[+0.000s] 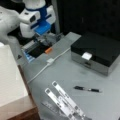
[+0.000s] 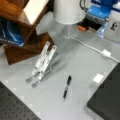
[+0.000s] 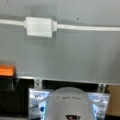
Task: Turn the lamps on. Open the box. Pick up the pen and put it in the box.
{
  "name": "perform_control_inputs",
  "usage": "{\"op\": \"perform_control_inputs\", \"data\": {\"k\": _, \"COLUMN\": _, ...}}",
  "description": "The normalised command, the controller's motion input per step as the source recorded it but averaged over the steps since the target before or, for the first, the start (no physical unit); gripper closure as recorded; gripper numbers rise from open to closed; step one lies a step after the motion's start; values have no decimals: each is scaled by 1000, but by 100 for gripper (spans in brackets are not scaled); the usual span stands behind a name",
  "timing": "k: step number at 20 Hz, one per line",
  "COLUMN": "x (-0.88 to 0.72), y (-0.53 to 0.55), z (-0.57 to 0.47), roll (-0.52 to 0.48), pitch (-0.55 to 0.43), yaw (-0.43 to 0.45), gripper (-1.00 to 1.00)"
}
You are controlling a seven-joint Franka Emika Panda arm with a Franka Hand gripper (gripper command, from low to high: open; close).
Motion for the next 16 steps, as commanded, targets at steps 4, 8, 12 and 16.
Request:
{"op": "perform_control_inputs", "data": {"k": 4, "x": -386, "y": 80, "z": -313, "roll": 104, "pitch": -58, "yaw": 109, "gripper": -100}}
{"op": "perform_control_inputs", "data": {"k": 8, "x": -354, "y": 85, "z": -320, "roll": 37, "pitch": -102, "yaw": 54, "gripper": -100}}
{"op": "perform_control_inputs", "data": {"k": 12, "x": -268, "y": 127, "z": -251, "roll": 26, "pitch": -174, "yaw": 26, "gripper": -100}}
{"op": "perform_control_inputs", "data": {"k": 16, "x": -185, "y": 158, "z": -168, "roll": 25, "pitch": -222, "yaw": 7, "gripper": 100}}
